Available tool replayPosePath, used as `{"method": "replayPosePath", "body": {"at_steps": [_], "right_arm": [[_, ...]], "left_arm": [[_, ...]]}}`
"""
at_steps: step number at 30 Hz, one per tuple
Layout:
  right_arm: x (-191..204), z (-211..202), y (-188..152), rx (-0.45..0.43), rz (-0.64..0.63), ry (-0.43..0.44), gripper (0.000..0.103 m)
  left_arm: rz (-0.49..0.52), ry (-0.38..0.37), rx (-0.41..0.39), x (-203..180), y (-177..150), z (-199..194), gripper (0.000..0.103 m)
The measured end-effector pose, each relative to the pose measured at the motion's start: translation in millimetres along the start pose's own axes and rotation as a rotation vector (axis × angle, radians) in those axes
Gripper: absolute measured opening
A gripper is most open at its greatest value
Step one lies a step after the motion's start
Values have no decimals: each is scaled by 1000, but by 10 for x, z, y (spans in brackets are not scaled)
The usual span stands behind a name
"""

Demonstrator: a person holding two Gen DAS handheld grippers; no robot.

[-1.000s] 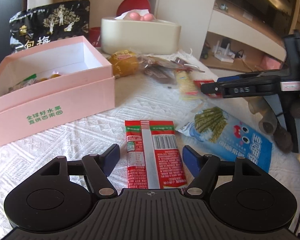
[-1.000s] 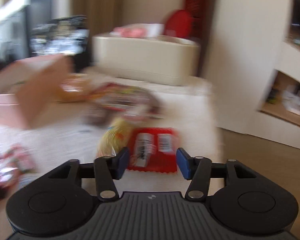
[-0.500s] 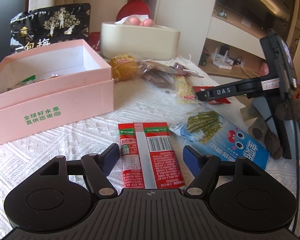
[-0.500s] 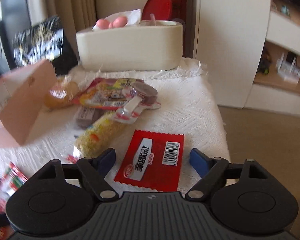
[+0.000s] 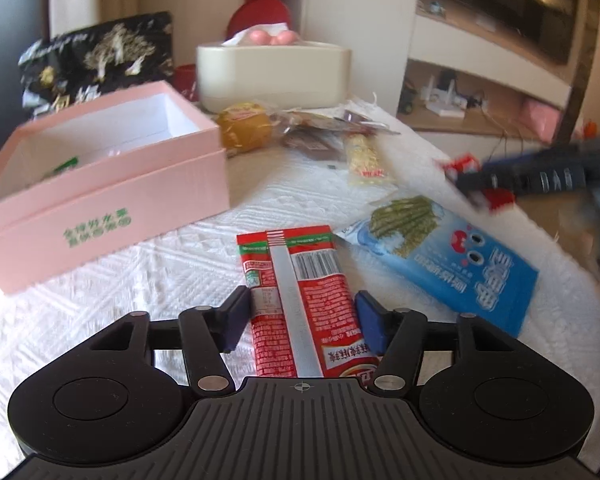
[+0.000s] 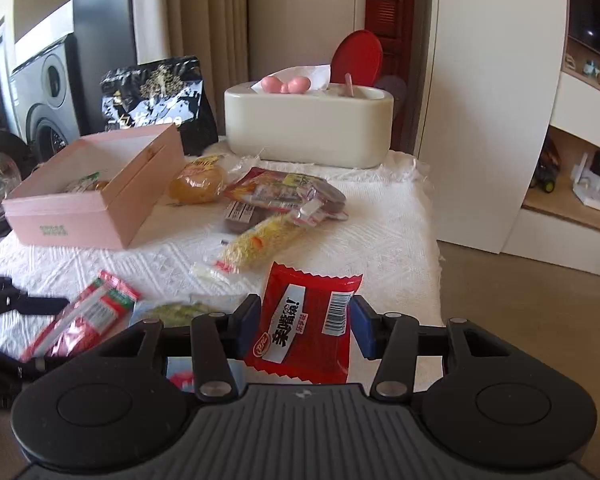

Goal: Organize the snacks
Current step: 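Grasp the small red square packet with the right tool while the left tool holds the strip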

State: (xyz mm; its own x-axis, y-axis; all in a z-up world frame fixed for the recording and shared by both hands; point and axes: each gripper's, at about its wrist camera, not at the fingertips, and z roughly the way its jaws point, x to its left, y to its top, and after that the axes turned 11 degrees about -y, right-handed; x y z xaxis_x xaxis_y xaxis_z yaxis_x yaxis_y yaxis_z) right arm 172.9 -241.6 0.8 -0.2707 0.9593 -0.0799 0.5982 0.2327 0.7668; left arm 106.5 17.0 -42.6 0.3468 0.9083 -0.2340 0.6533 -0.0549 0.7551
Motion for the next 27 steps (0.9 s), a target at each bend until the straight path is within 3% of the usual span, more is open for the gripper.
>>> {"method": "replayPosePath", "body": {"at_steps": [3, 7, 14, 18, 23, 27], "right_arm": [[31, 13, -109, 21, -26, 43, 52], [81, 29, -242, 15, -37, 11, 62], [-68, 158, -281, 54, 138, 8, 73], [-56, 135, -321, 54, 159, 9, 74], [154, -93, -348, 34, 39, 186, 74], [261, -130, -337, -23, -16, 39, 74]], "left_arm": [[-60, -38, -15, 66, -40, -98, 57], [-54, -27, -15, 42, -88, -149, 57], [-13, 17, -28, -46, -115, -96, 58], [-7, 23, -31, -59, -127, -96, 58], [-5, 25, -30, -62, -123, -94, 58], [-3, 27, -31, -63, -126, -96, 58]]}}
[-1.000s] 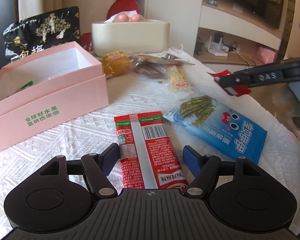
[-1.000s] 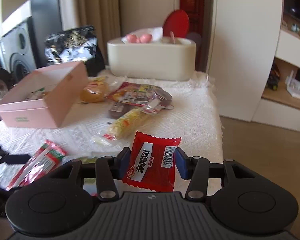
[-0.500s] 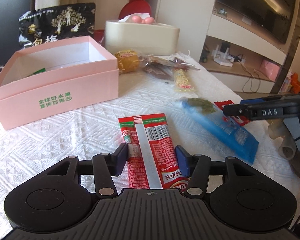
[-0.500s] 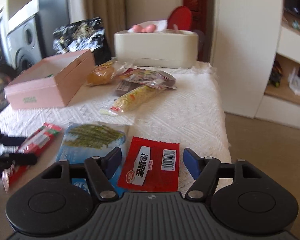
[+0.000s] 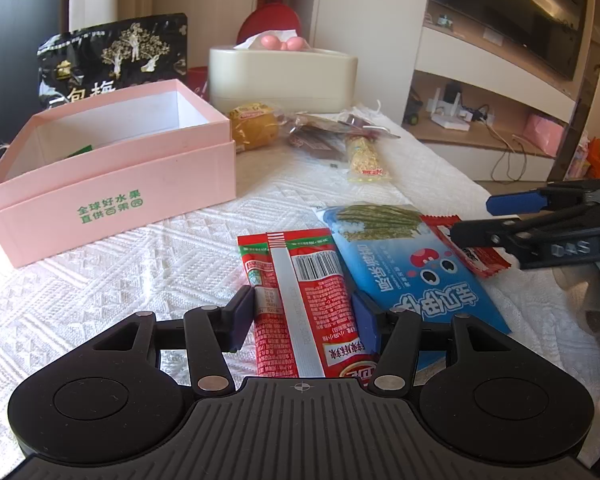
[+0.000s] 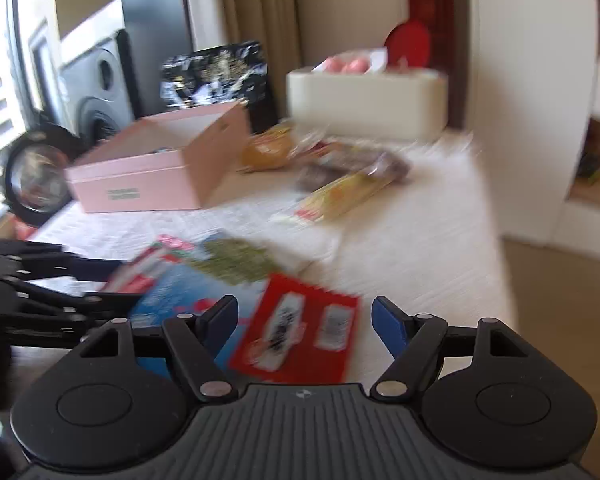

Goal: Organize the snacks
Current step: 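Grasp the small red square packet with the right tool while the left tool holds the strip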

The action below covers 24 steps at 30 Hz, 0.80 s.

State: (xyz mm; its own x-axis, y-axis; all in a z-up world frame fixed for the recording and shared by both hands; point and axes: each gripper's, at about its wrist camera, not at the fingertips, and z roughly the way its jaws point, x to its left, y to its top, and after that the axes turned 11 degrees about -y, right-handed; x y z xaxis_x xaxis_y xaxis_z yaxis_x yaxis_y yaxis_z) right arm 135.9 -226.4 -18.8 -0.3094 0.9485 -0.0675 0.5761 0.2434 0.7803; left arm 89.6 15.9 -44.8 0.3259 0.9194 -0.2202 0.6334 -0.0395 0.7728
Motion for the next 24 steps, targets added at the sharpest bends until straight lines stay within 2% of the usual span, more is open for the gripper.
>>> {"method": "replayPosePath", "body": {"at_steps": [1, 4, 8, 9, 13, 16, 20, 24], "right_arm": [[-26, 38, 3, 16, 14, -20, 74], [-133, 89, -30, 55, 50, -4, 74], [-169, 2, -83, 18, 12, -134, 74], [-171, -38, -88, 3, 5, -142, 74], [-56, -200, -70, -26, -10, -14, 75], [142, -251, -94, -37, -44, 11, 75], [240, -210, -137, -61, -62, -89, 75], [112, -108, -183, -9, -89, -144, 77]], "left_arm": [[0, 0, 0, 1, 0, -1, 58], [-2, -2, -2, 2, 1, -3, 58], [2, 2, -2, -10, -2, -1, 58], [3, 3, -2, -11, 0, 0, 58], [-31, -12, -11, 24, -2, -27, 57], [-49, 48, -15, 51, -17, -83, 57], [-42, 84, -14, 90, -66, -157, 57], [-21, 98, -12, 70, -78, -150, 58]]}}
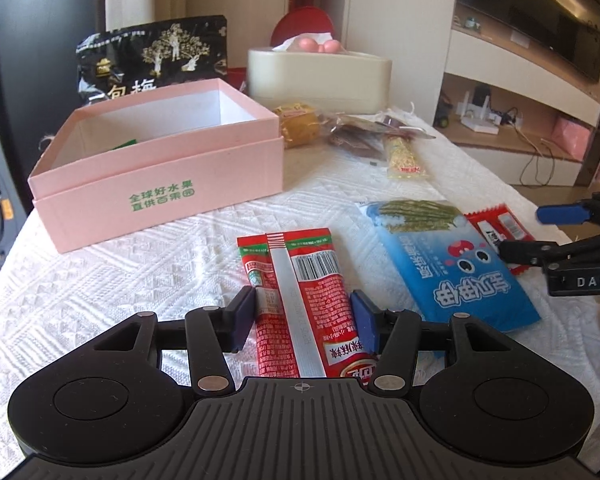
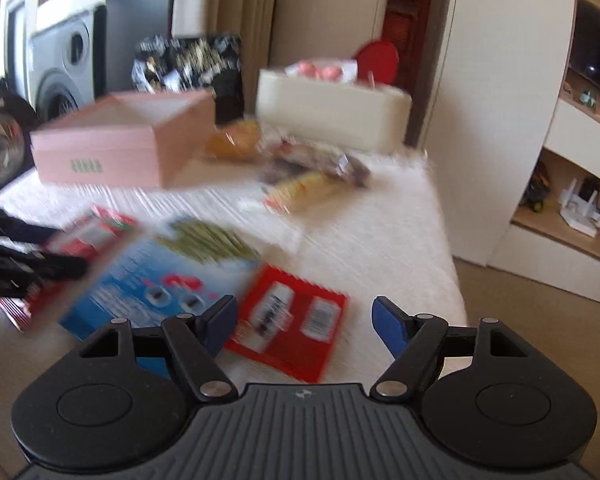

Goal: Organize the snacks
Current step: 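Grasp the small red square packet with the right tool while the left tool holds the strip, then carry both red packets over the pink box and open both tools to drop them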

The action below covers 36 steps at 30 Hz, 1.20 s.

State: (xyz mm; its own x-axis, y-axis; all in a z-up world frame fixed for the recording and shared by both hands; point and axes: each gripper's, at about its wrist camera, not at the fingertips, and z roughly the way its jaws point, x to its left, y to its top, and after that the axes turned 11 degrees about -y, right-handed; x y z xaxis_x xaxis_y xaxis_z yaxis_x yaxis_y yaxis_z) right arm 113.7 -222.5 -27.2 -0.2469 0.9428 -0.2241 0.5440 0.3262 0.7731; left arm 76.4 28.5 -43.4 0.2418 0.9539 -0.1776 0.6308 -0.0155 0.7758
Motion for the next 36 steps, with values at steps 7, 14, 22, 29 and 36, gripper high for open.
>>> {"method": "replayPosePath", "body": {"at_steps": [7, 14, 22, 29, 36], "right_arm": [[-205, -31, -42, 16, 63, 9, 77], [113, -23, -46, 31, 25, 109, 78], [96, 123, 42, 89, 101, 60, 80], [27, 100, 22, 70, 111, 81, 64], [10, -39, 119, 29, 76, 80, 47]], "left_arm": [[1, 3, 0, -6, 5, 8, 58], [2, 5, -3, -11, 1, 6, 58], [3, 5, -4, -12, -1, 5, 58], [3, 2, -6, -8, -2, 0, 58], [-17, -11, -24, -43, -57, -113, 54]]}}
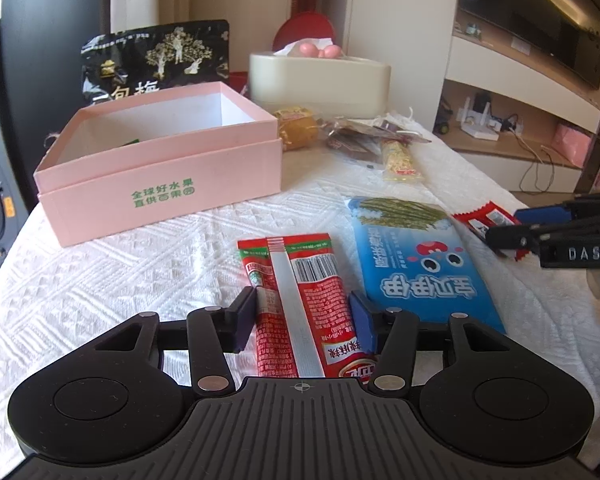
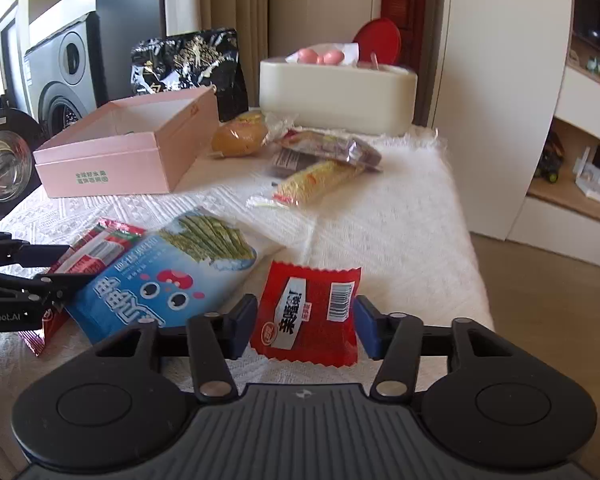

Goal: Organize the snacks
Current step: 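Carry both red packets over the pink box and open both tools to drop them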

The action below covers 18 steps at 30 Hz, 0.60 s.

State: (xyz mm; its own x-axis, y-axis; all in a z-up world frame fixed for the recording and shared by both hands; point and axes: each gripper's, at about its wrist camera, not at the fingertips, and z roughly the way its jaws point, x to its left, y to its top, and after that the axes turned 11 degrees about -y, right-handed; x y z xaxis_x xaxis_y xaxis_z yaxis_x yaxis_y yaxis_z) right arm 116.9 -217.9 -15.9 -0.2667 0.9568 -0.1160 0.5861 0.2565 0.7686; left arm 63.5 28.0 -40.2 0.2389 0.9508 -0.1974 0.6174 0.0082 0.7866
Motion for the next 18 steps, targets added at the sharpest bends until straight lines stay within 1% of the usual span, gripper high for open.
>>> {"method": "replayPosePath", "body": {"at_steps": [3, 5, 7, 9, 11, 14, 16, 18], "right_arm": [[-40, -125, 23, -17, 6, 20, 43], [-64, -235, 32, -33, 8, 40, 42], [-81, -355, 52, -54, 13, 60, 41], [-100, -488, 94, -80, 26, 87, 41], [-121, -626, 163, -117, 44, 116, 41], [-102, -807, 303, -180, 47, 158, 41], [-47, -886, 401, -212, 35, 188, 41], [38, -924, 494, -239, 16, 212, 41]], "left_arm": [[-6, -32, -12, -53, -53, -144, 53], [6, -47, -28, -105, -86, -279, 53], [24, -45, -54, -134, -83, -432, 52], [22, -42, -98, -123, -18, -607, 52], [16, -34, -167, -63, 140, -794, 52], [56, 34, -287, 68, 534, -1018, 52], [70, 69, -347, 208, 855, -1053, 53], [30, 82, -364, 430, 1164, -941, 53]]}}
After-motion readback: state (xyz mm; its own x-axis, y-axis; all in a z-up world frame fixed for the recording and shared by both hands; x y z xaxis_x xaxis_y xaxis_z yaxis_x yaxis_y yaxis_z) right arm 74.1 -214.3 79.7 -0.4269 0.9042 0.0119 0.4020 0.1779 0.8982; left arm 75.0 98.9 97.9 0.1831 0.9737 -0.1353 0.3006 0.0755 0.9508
